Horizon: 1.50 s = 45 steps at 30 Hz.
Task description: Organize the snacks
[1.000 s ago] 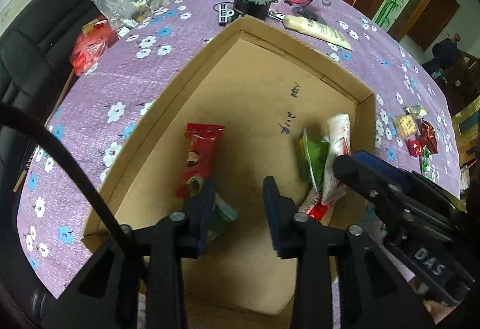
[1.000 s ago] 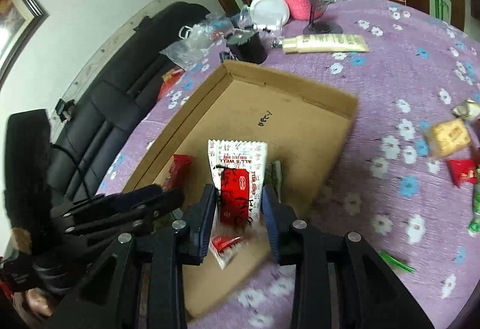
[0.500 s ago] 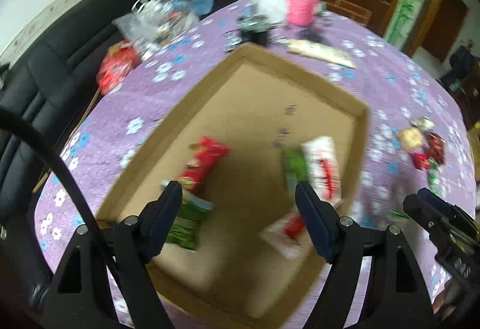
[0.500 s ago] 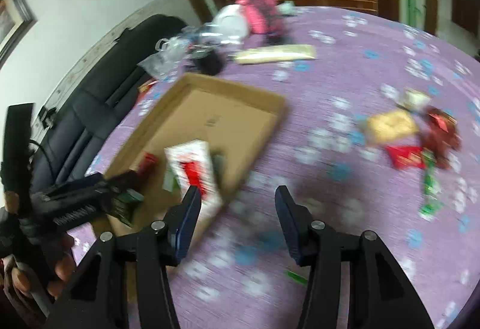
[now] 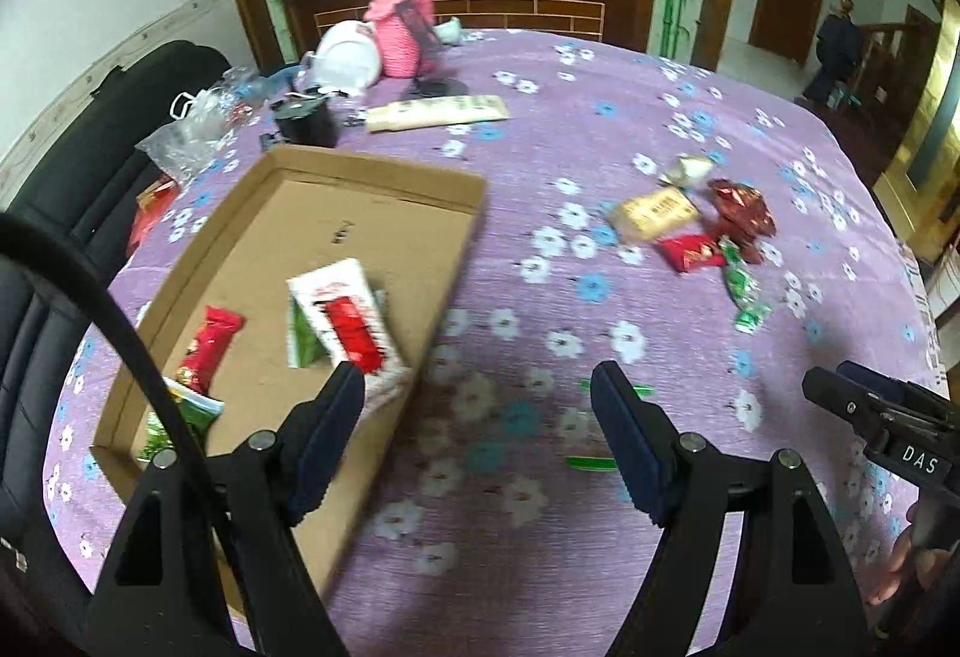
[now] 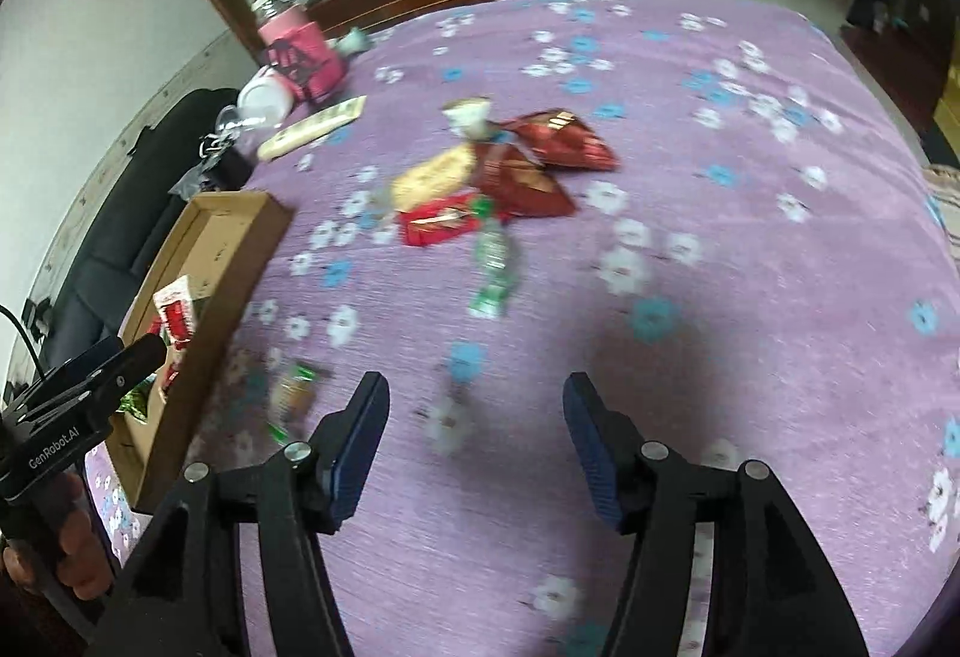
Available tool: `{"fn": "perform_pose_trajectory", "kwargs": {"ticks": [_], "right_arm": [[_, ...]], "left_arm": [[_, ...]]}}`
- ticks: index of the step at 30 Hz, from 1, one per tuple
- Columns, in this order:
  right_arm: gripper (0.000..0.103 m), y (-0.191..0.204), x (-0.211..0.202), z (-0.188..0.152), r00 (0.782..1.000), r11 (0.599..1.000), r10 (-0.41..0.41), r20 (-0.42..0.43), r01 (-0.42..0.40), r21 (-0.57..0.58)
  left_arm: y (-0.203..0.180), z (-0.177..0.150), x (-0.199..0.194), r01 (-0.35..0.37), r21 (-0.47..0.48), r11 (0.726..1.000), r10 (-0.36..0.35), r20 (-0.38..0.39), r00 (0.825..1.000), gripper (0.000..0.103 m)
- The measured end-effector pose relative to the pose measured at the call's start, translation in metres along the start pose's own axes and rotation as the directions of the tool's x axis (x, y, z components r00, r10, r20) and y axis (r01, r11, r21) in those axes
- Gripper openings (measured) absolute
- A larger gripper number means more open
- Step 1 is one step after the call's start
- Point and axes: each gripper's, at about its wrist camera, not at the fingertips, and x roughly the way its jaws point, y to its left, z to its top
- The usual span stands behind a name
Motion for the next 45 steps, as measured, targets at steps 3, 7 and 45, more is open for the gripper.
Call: {"fn": "perform_pose_trajectory", "kwargs": {"ticks": [3, 7, 45], "right_arm": [[0.062, -0.015, 0.000, -0.004, 1.000, 1.000, -0.008, -0.004, 0.008, 0.017], [0.065, -0.023, 0.000, -0.002, 1.000, 1.000, -0.001, -0.001, 0.001, 0.016], [0.018, -0.028, 0.046, 0.044, 0.990, 0.971, -0.137, 0.028, 0.140, -0.192]], "left_arm": [[-0.010, 0.000, 0.000, 0.008, 0.005, 1.000, -0.008, -0.006, 1.000, 0.078], [-0.020, -0.002, 0.000, -0.006, 0.015, 1.000, 0.006, -0.010, 1.000, 0.078], [-0.076, 0.046, 0.022, 0.106, 0.215, 0.971, -0.093, -0.068, 0.993, 0.078]]}}
